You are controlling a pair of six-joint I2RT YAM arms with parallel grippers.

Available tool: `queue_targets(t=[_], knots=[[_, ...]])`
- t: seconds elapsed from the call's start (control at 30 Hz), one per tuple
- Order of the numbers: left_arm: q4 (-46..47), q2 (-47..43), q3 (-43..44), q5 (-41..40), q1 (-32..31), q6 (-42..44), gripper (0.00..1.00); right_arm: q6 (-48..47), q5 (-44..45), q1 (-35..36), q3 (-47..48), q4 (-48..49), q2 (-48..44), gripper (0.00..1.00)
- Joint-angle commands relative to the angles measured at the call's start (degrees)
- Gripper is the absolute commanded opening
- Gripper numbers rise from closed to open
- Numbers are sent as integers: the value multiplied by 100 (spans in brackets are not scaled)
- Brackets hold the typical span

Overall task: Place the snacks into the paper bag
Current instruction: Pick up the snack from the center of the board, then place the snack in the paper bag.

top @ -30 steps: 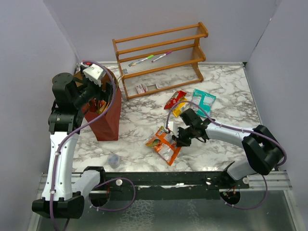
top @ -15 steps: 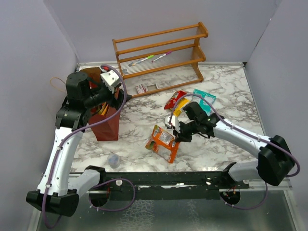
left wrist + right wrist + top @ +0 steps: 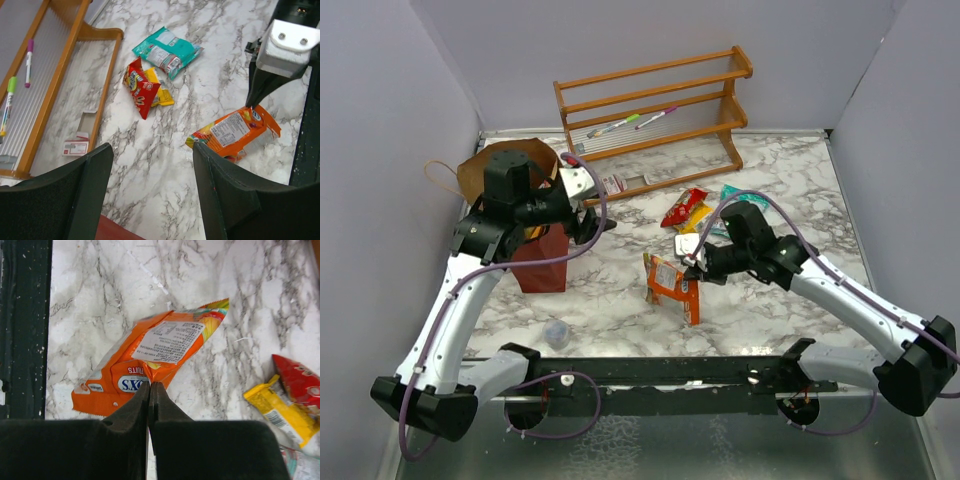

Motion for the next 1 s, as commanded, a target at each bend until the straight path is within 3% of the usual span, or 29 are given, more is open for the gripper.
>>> queue_targets(t=[0.0, 0.43, 0.97], knots=[[-39, 199, -27, 699, -177, 322, 66, -404, 89, -33, 500, -207, -168, 1], [205, 1278, -168, 1506, -928, 965, 66, -659, 315, -33, 976, -384, -650, 1], [386, 3214, 816, 2453, -1921, 1332, 69, -517, 174, -33, 1148, -543, -762, 1]])
